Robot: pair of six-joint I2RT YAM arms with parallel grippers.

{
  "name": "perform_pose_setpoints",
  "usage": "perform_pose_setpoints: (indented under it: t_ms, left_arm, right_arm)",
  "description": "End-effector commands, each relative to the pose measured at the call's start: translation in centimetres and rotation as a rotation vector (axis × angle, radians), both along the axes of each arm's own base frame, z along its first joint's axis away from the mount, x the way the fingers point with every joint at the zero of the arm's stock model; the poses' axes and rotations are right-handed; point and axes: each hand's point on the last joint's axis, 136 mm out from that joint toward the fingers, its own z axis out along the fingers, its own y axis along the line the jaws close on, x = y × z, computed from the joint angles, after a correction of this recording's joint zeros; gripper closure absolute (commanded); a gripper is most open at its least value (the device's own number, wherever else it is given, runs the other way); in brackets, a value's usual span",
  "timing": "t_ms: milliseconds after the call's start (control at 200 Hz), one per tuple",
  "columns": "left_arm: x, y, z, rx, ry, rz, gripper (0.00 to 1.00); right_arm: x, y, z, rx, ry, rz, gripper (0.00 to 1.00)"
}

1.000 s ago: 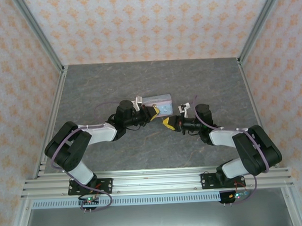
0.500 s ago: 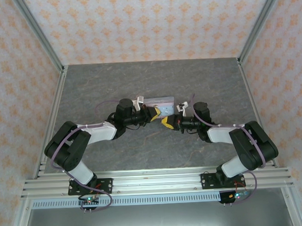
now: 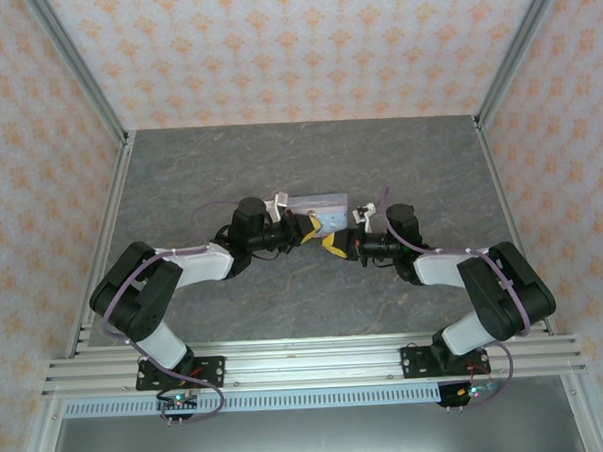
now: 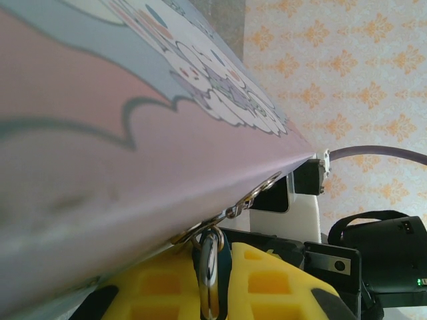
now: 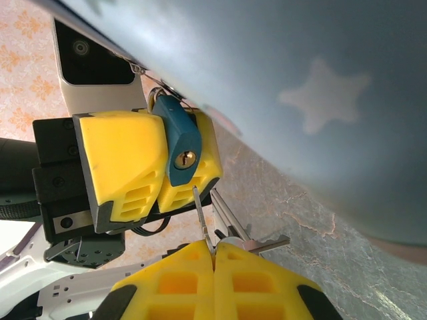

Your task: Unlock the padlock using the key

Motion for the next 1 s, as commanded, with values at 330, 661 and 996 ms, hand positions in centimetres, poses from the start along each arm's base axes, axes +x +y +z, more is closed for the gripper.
perform_pose_setpoints:
  t_ms: [330, 661, 996]
  left_arm:
    - [0.6, -0.4, 1.8, -0.028, -0.084, -0.031, 1.0]
    - [0.6, -0.5, 2.3, -0.031, -0.088, -0.033, 1.0]
    - [0.6, -0.5, 2.2, -0.026, -0.085, -0.036, 1.0]
  right_arm:
    - [1.1, 0.2, 1.4, 0.009, -0.07, 0.011, 1.0]
    - [1.3, 0.0, 0.7, 0.001, -0.057, 0.009, 1.0]
    - [1.8, 0.0, 1.2, 0.008, -0.065, 0.005, 1.0]
